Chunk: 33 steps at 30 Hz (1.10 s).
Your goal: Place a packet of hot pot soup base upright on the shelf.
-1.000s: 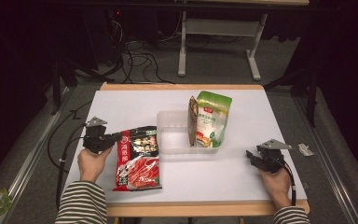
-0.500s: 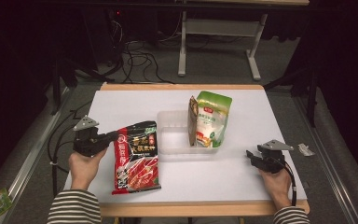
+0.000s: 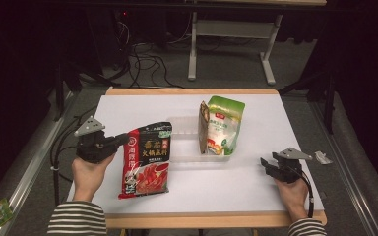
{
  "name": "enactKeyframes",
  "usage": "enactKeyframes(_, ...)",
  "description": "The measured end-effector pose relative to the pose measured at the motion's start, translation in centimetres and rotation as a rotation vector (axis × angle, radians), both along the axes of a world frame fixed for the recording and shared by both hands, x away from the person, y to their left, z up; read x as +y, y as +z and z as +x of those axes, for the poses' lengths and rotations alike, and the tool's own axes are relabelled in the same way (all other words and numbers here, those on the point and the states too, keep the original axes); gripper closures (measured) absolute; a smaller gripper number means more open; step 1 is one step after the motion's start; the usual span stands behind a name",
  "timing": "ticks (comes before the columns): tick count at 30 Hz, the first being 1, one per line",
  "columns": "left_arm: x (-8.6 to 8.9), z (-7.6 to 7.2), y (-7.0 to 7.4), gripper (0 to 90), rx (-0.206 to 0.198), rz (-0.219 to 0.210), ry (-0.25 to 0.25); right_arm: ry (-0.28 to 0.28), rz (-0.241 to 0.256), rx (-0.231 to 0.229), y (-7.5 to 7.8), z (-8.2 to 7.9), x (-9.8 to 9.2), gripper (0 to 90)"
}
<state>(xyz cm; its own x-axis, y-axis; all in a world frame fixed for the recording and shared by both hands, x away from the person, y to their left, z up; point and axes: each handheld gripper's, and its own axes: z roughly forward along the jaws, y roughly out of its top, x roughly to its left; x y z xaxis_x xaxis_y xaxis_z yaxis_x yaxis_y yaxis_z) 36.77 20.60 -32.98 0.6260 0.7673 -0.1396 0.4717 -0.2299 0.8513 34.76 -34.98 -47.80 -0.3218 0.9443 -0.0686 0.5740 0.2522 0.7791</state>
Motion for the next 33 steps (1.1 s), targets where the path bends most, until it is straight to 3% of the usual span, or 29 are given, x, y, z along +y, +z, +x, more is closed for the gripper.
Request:
enactKeyframes(6, -0.1, -0.7, 1.0, 89.1, -0.03, -0.015, -0.005, 0.005, -0.003, -0.004, 0.0, 0.0, 0.0, 45.1)
enactKeyframes(23, -1.0, -1.8, 3.5, 89.3, -0.053, -0.101, -0.068, 0.01, -0.009, -0.009, 0.0, 0.0, 0.0, 44.9)
enactKeyframes(33, -2.4, -1.5, 4.8, 89.3, -0.068, -0.091, -0.094, 0.004, -0.001, -0.005, 0.0, 0.0, 0.0, 44.9)
